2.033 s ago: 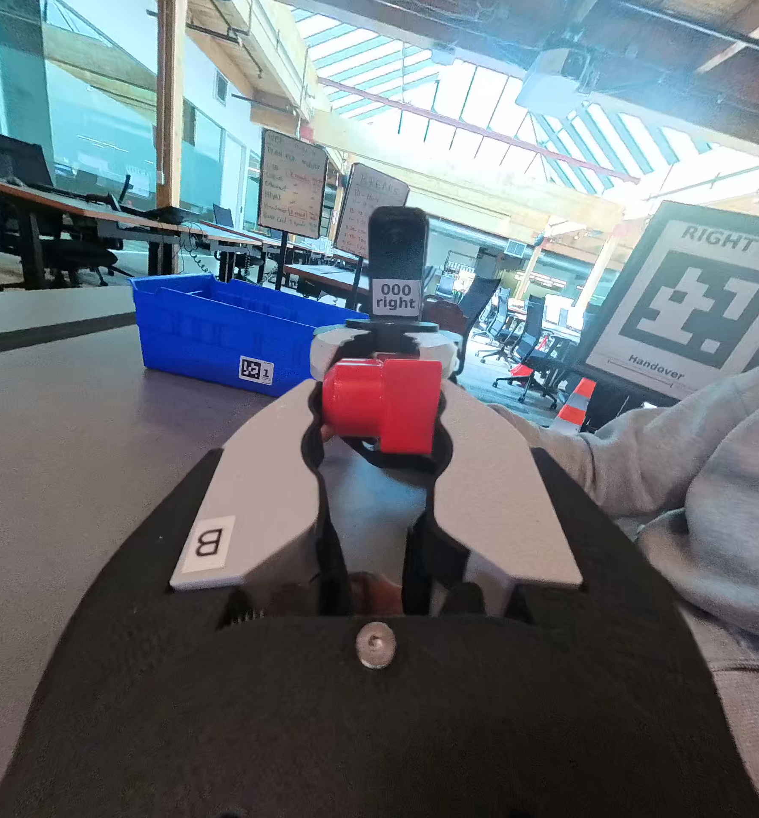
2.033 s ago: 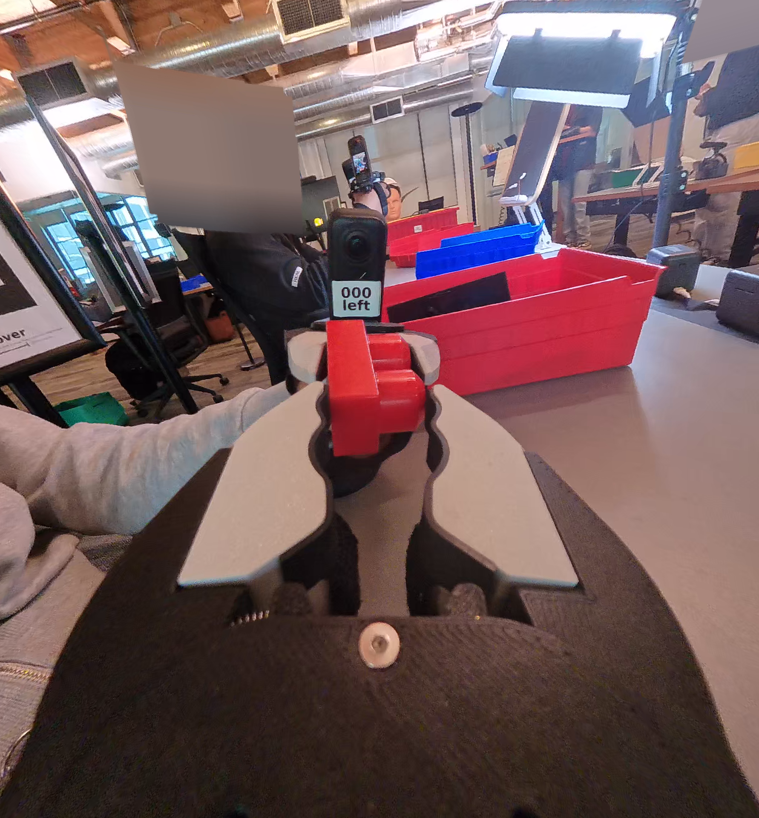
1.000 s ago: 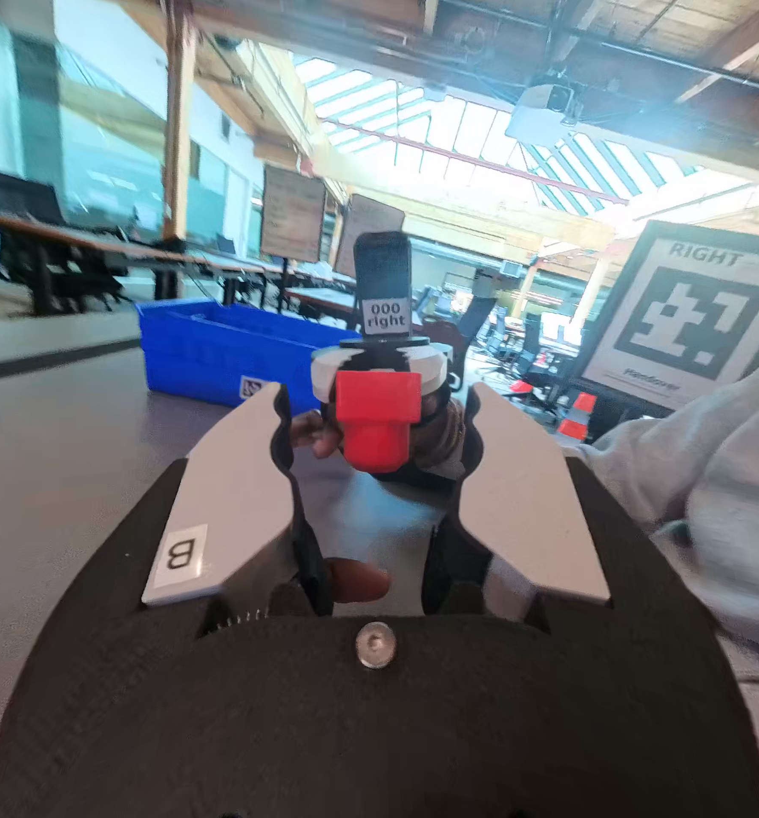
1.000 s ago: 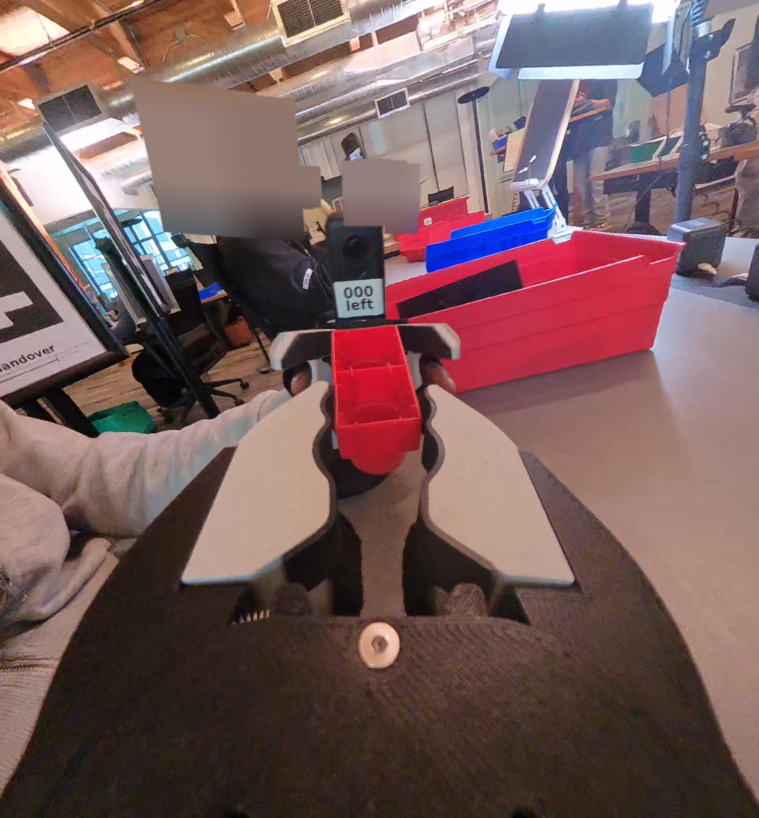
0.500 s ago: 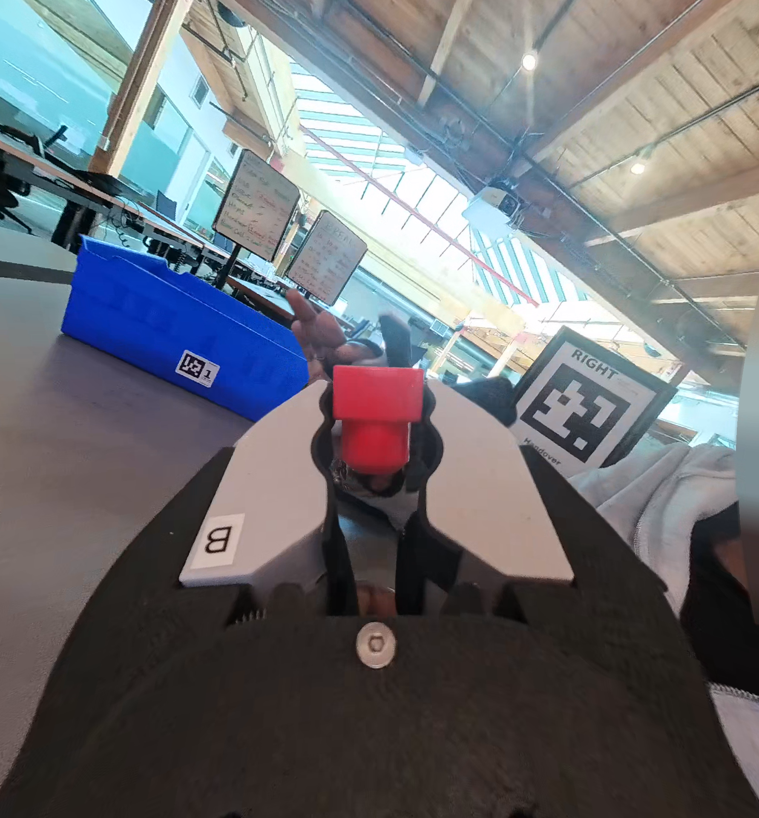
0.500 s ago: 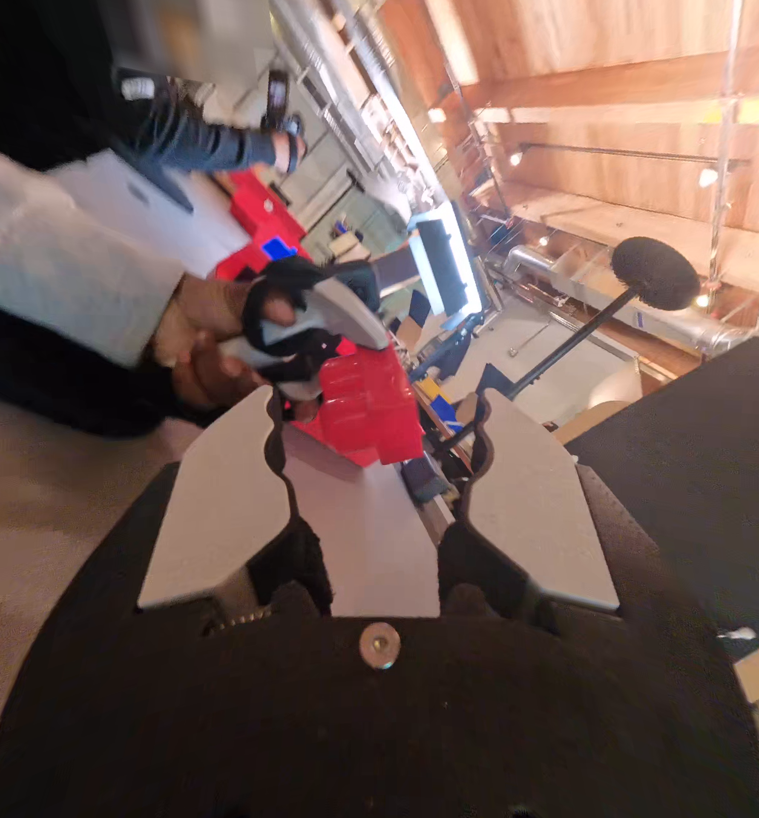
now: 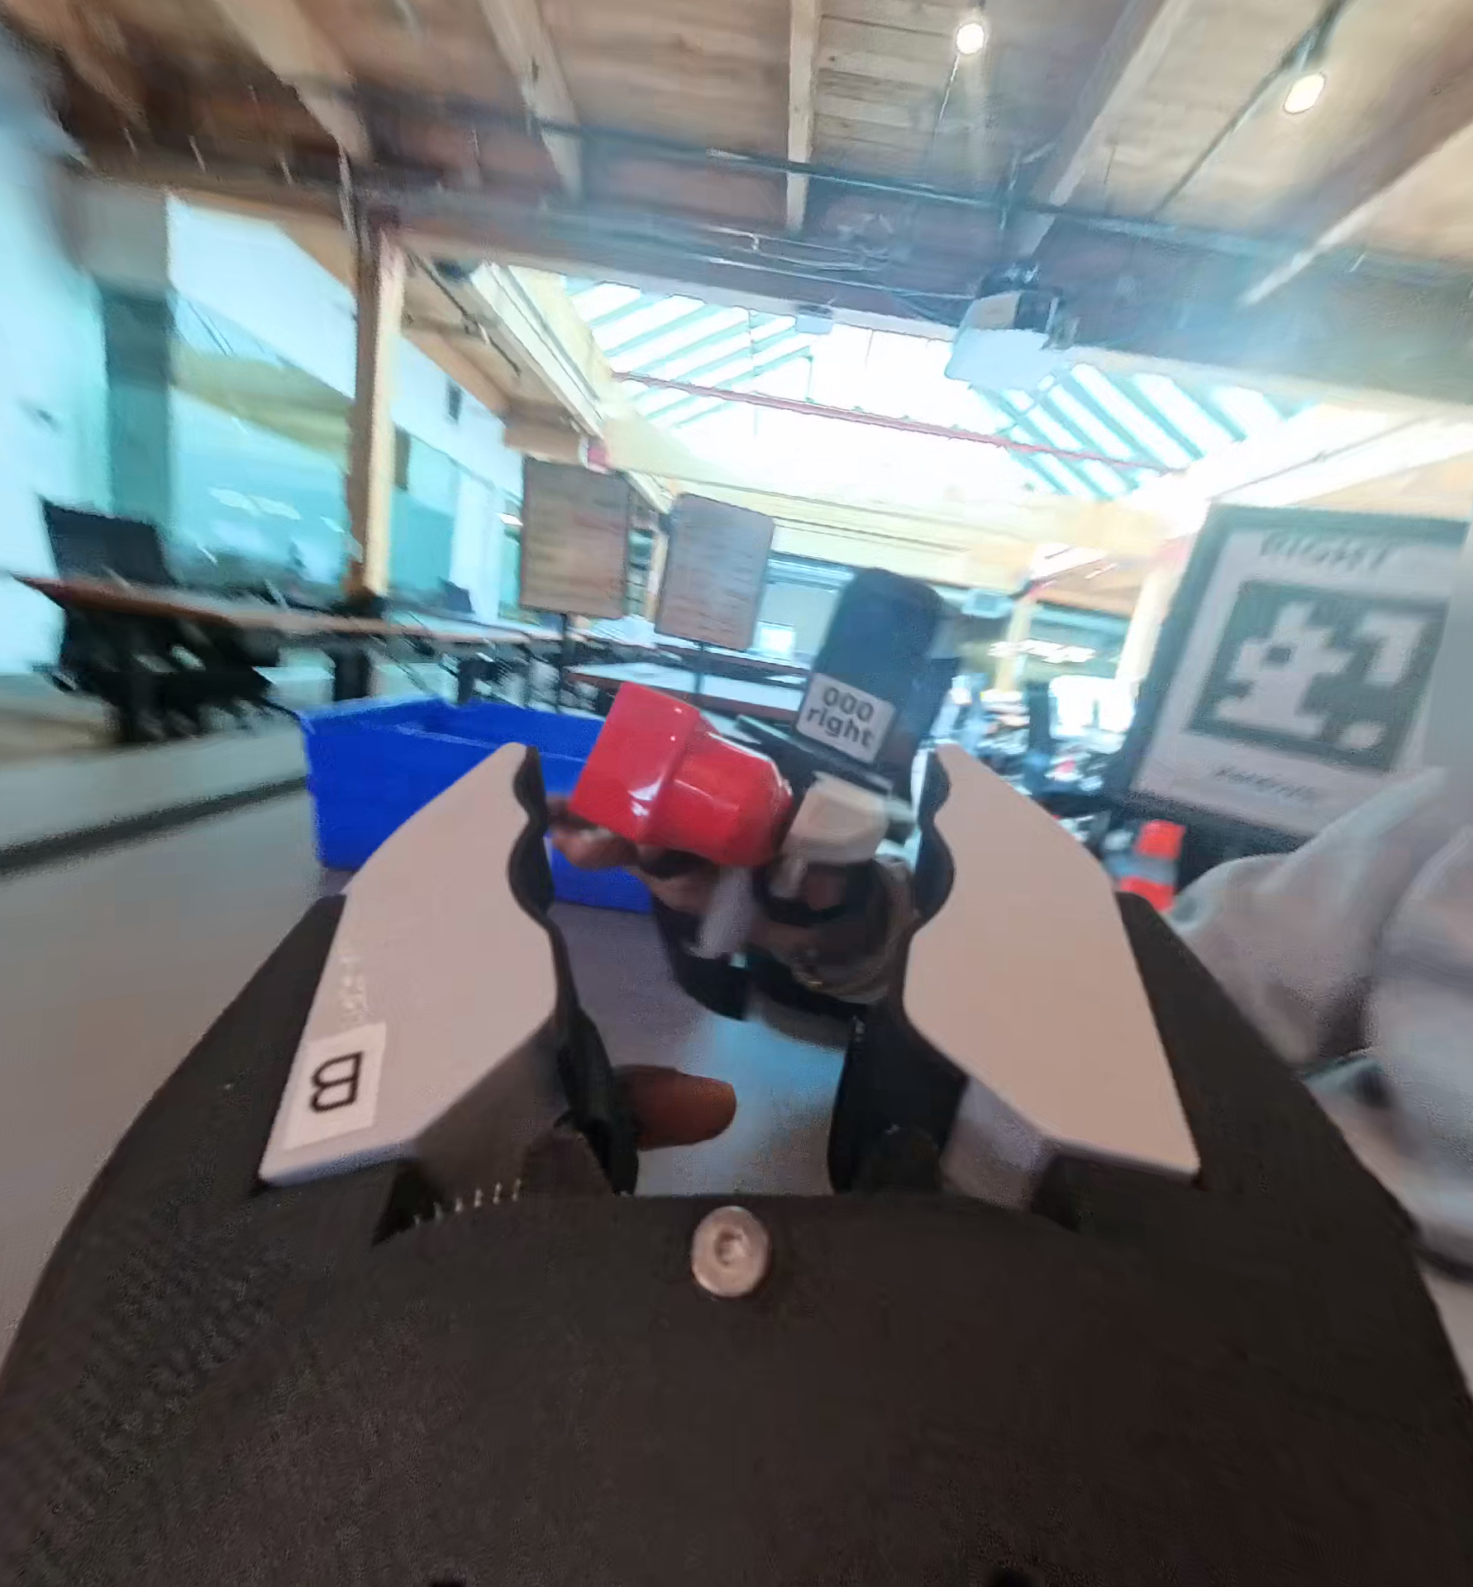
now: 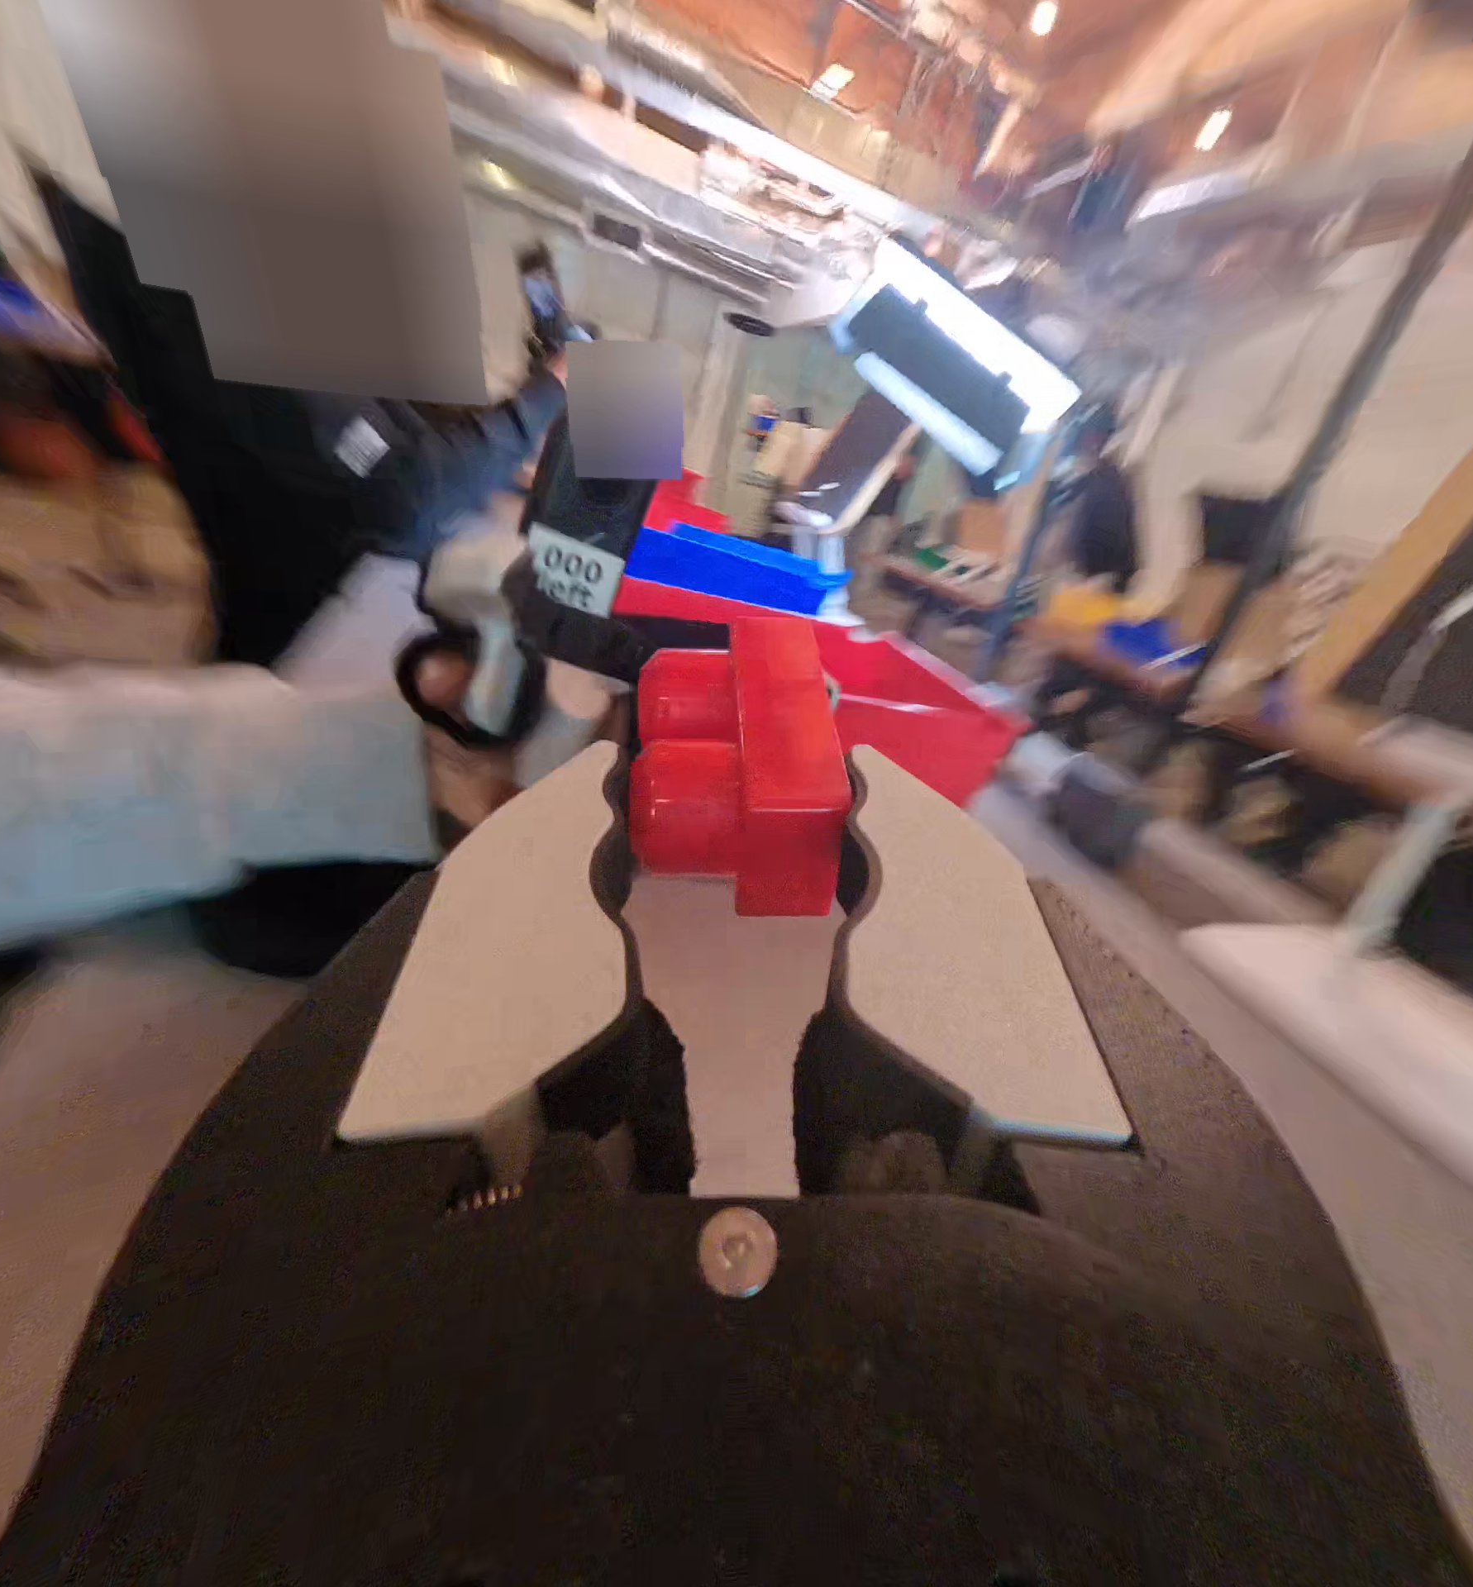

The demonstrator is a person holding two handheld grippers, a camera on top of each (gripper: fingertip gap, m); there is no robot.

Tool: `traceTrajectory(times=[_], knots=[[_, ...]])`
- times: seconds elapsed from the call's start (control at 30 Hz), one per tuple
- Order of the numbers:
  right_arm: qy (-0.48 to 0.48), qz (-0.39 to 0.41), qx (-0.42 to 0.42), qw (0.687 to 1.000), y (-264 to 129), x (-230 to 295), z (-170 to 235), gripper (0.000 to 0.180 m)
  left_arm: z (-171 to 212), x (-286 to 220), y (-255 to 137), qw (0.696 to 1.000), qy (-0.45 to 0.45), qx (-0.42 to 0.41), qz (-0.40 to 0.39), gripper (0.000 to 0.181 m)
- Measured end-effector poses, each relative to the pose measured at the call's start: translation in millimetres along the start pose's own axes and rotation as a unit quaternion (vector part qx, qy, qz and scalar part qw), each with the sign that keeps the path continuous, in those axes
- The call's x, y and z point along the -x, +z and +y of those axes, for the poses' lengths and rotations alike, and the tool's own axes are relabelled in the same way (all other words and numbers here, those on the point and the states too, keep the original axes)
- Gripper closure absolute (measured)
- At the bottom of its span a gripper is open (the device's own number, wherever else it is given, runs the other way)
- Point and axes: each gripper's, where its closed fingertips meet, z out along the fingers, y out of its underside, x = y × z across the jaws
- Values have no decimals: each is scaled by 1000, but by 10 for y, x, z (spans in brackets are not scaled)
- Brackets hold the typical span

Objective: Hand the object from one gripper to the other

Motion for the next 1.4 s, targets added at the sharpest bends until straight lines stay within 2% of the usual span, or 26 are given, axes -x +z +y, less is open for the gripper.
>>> traceTrajectory(times=[0.07, 0.13, 0.23, 0.33, 0.4, 0.5, 0.53, 0.57, 0.6, 0.63, 0.73, 0.8, 0.83, 0.93, 0.97, 1.03, 1.07, 1.13, 1.17, 1.2, 1.27, 1.4], knots=[[151, -59, -19, 987, -56, 5, -56, 134, -19, -20, 5, 999, 50, -4, -9, 97], [220, -96, -35, 970, -97, 22, -109, 134, -5, -40, 21, 998, 64, 0, -5, 97], [238, -134, -16, 962, -92, 133, -82, 134, 55, -53, 45, 994, 106, 16, -11, 100], [217, -141, -2, 966, -66, 199, -42, 134, 200, -64, 75, 993, 99, 59, -3, 104], [209, -137, 9, 968, -58, 206, -7, 134, 271, -77, 82, 993, 91, 80, 7, 126], [206, -132, 9, 970, -49, 195, -7, 133, 248, -75, 60, 996, 29, 84, 17, 136], [194, -119, -2, 974, -32, 170, -26, 131, 234, -55, 50, 997, 10, 79, 15, 136], [158, -94, -20, 983, -17, 132, -55, 118, 210, -39, 39, 997, -12, 70, 14, 136], [93, -61, -43, 993, -9, 94, -91, 104, 186, -42, 30, 997, -37, 62, 22, 136], [8, -27, -59, 998, -9, 74, -117, 100, 160, -54, 23, 996, -60, 54, 32, 136], [-219, 29, -38, 975, 18, 144, -83, 98, 110, -12, -7, 993, -112, 36, 33, 136], [-271, 34, -17, 962, 64, 189, -9, 98, 94, 8, -22, 988, -146, 27, 37, 136], [-280, 40, -11, 959, 79, 181, 12, 103, 99, 6, -20, 986, -158, 28, 41, 136], [-318, 65, 1, 946, 68, 116, 9, 143, 145, 4, 3, 986, -156, 39, 38, 136], [-316, 67, 6, 947, 63, 107, 14, 143, 145, 4, 8, 987, -151, 39, 37, 136], [-266, 59, 11, 962, 54, 94, 11, 144, 131, -18, 17, 992, -113, 39, 36, 134], [-213, 48, 9, 976, 46, 82, 3, 144, 117, -30, 26, 996, -74, 36, 30, 123], [-67, 1, 6, 998, 18, 76, -1, 143, 81, -43, 37, 1000, 20, 22, 7, 103], [16, -29, 8, 999, -4, 75, 7, 144, 63, -52, 37, 998, 61, 14, -1, 103], [92, -63, 10, 994, -29, 92, 7, 144, 51, -65, 37, 996, 86, 9, -5, 103], [199, -129, 16, 971, -76, 167, -1, 144, 57, -90, 32, 997, 80, 14, 5, 111], [227, -166, 22, 960, -88, 262, -13, 144, 160, -139, 39, 997, 45, 51, 31, 117]])
